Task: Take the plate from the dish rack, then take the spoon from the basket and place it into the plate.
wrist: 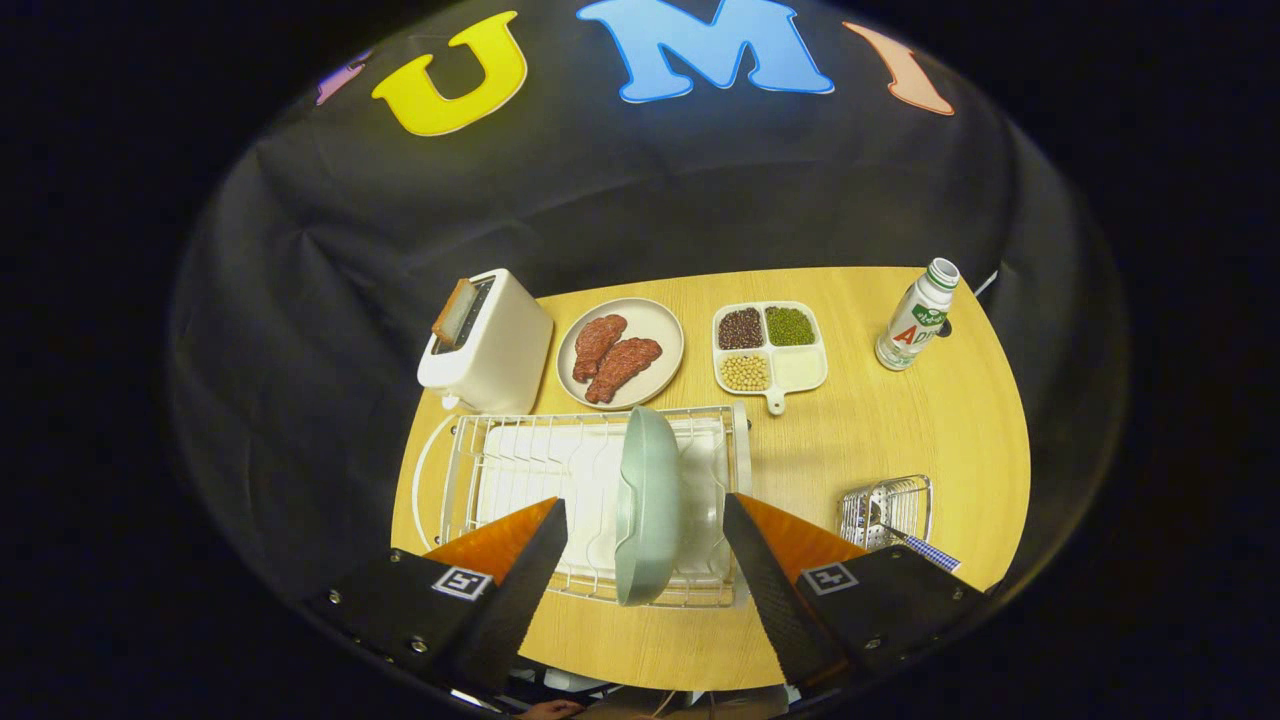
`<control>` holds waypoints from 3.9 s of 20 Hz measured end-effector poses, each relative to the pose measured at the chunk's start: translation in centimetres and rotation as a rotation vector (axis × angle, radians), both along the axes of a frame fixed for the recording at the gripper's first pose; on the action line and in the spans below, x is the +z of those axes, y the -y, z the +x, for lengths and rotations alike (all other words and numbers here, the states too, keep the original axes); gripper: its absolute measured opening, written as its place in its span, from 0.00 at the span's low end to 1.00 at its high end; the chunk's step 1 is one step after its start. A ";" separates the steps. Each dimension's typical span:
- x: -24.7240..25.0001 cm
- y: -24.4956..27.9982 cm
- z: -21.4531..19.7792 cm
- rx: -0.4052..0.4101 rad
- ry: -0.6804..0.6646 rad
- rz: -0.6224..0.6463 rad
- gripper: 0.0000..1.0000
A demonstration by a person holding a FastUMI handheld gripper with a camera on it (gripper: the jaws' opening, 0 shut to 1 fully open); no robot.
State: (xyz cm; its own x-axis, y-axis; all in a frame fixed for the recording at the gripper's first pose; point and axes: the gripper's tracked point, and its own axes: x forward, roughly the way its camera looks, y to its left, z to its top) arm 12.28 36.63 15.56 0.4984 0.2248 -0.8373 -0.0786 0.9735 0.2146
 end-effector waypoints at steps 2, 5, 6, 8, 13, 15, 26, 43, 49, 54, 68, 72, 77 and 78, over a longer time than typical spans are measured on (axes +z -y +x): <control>-1.3 -0.5 0.3 -0.013 -0.047 -0.037 0.97; -3.2 -1.3 0.6 -0.054 -0.098 -0.083 0.96; -3.6 -1.2 0.7 -0.063 -0.100 -0.113 0.96; -4.1 -0.5 1.3 -0.083 -0.086 -0.206 0.91; -6.0 0.3 1.1 -0.153 -0.121 -0.329 0.63; -6.8 1.3 0.8 -0.186 -0.134 -0.384 0.34; -5.1 -0.9 0.7 -0.191 -0.089 -0.570 0.14; 1.3 2.3 -0.7 -0.216 -0.032 -0.511 0.14; 2.2 5.7 -3.7 -0.227 -0.053 -0.388 0.14; 3.8 8.8 -6.4 -0.246 -0.047 -0.266 0.14; 0.9 15.0 -14.8 -0.230 -0.104 0.081 0.14; -1.3 16.3 -16.9 -0.229 -0.127 0.168 0.14; -4.4 17.2 -19.3 -0.217 -0.131 0.257 0.14; -5.4 17.3 -20.1 -0.212 -0.138 0.269 0.14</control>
